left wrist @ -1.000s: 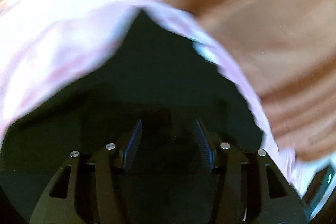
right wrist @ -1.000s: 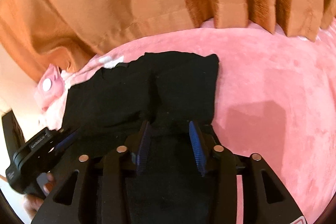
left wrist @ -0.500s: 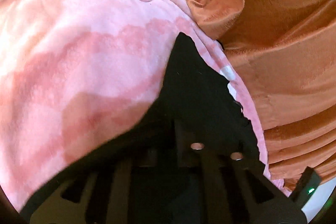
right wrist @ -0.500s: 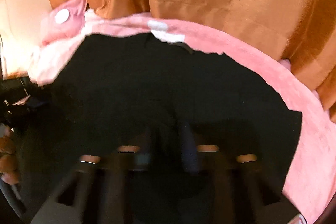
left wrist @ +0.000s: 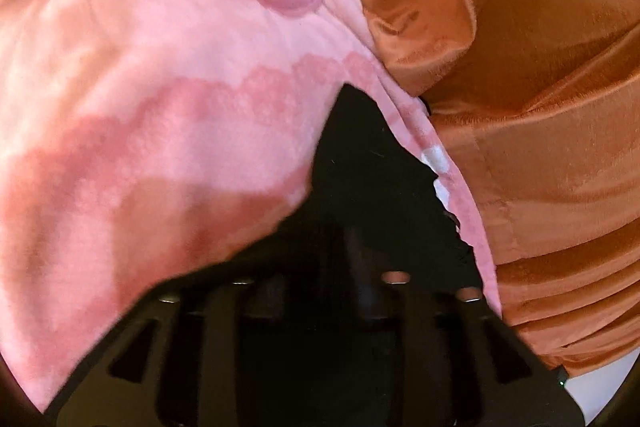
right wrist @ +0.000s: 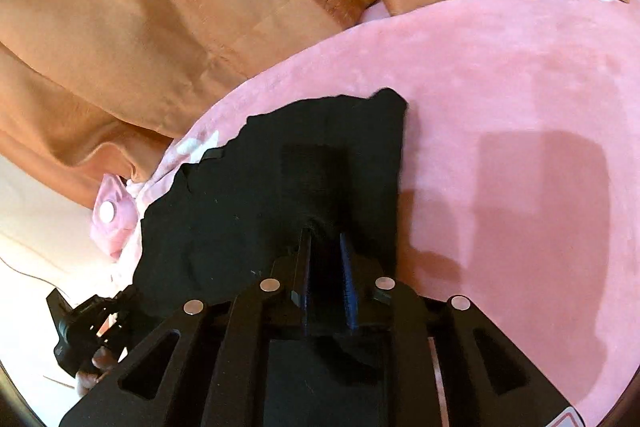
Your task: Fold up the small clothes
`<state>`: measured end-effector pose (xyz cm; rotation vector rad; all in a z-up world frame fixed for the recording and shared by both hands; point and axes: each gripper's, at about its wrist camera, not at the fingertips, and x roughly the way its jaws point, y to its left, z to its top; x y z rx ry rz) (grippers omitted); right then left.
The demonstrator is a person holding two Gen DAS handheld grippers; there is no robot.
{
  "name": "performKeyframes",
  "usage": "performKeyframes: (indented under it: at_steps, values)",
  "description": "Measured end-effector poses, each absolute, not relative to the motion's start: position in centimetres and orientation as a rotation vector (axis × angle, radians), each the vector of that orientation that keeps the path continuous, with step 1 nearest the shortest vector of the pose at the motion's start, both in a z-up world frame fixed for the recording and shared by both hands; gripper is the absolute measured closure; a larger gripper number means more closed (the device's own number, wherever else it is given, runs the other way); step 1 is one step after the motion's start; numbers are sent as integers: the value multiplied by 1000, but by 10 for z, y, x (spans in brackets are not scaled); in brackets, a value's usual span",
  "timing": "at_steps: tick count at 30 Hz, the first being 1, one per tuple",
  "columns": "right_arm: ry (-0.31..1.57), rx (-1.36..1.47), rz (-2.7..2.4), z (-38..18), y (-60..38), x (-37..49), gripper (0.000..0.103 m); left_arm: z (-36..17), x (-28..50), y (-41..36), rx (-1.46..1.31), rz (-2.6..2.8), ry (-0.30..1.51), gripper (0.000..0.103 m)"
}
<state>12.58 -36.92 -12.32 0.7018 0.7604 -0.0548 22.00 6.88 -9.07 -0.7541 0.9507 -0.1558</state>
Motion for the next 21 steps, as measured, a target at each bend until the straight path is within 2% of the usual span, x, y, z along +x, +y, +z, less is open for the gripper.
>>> performKeyframes:
  at_steps: [2, 3, 4, 5, 7, 11, 13, 15, 17, 18, 21]
  values:
    - [756, 689, -49, -122, -365, 129, 77, -93, 222, 68, -763, -152, 947, 71]
    - [757, 671, -52, -121, -362, 130, 82, -92, 223, 67, -751, -152, 940, 74]
    - [752, 657, -57, -121, -362, 129, 86, -89, 223, 67, -734, -149, 929, 80]
    - [746, 623, -67, -116, -358, 128, 94, -86, 222, 68, -728, -149, 913, 99]
    - [719, 577, -64, -102, -349, 125, 94, -77, 218, 76, -763, -174, 863, 98]
    - [551, 562, 117, -53, -328, 109, 94, -67, 213, 83, -774, -177, 820, 99]
    - [572, 533, 94, -58, -331, 115, 95, -82, 219, 86, -782, -150, 869, 99]
    - [704, 465, -116, -97, -347, 128, 95, -99, 223, 90, -814, -134, 924, 99]
    - [758, 559, -114, -119, -362, 127, 96, -107, 224, 93, -858, -145, 933, 99]
    - [748, 624, -89, -119, -365, 124, 96, -104, 225, 91, -839, -145, 932, 99]
    - [653, 581, -28, -86, -354, 117, 96, -98, 225, 87, -791, -135, 918, 99]
